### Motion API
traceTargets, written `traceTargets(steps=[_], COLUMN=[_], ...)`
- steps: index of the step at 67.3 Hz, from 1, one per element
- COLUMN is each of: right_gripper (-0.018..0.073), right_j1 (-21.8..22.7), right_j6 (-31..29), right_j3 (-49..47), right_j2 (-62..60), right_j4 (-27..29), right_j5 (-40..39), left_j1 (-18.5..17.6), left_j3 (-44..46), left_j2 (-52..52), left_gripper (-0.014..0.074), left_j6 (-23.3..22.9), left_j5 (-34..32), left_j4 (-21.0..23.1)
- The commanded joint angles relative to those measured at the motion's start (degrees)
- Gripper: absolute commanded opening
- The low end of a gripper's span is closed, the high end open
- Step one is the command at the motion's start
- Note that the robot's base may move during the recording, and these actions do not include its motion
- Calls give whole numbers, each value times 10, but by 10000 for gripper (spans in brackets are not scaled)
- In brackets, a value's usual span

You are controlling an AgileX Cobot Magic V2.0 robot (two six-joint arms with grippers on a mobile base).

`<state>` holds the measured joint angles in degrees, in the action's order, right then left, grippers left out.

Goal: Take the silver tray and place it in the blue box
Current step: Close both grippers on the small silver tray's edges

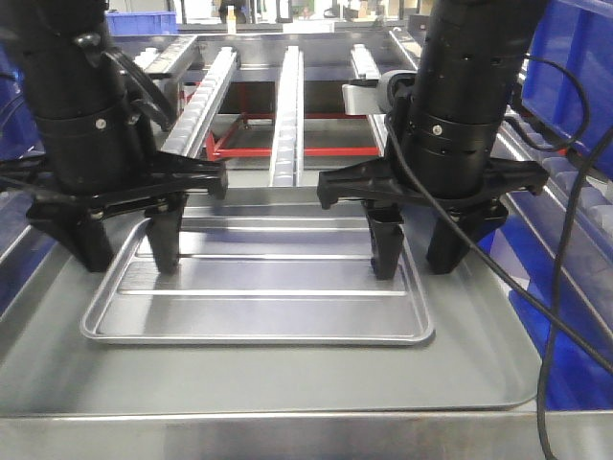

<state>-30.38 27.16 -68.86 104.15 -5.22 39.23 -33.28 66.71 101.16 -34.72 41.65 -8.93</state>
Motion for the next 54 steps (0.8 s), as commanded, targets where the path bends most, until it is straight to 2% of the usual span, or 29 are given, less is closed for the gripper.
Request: traceTargets(steps=[1, 23, 42, 48, 54], right_gripper=[425, 423, 423, 377, 279], right_j1=[3, 3, 3, 3, 3], right_j6=[-1, -1, -1, -1, -1], right_j3=[-17, -17, -17, -17, -17], right_j2=[-25, -25, -25, -25, -25], right_j4=[-7, -7, -7, -7, -7], right_j5=[-12, -11, -8, -8, -7], left_j1=[2, 4, 4, 4, 4], left_j3=[17, 16, 16, 16, 16], left_j2=[-21, -17, 9, 9, 9], left_gripper=[272, 270, 270, 253, 179], left_j6=[-6, -6, -6, -6, -6], left_j5=[-3, -12, -2, -2, -2], left_j4=[2, -9, 3, 3, 2])
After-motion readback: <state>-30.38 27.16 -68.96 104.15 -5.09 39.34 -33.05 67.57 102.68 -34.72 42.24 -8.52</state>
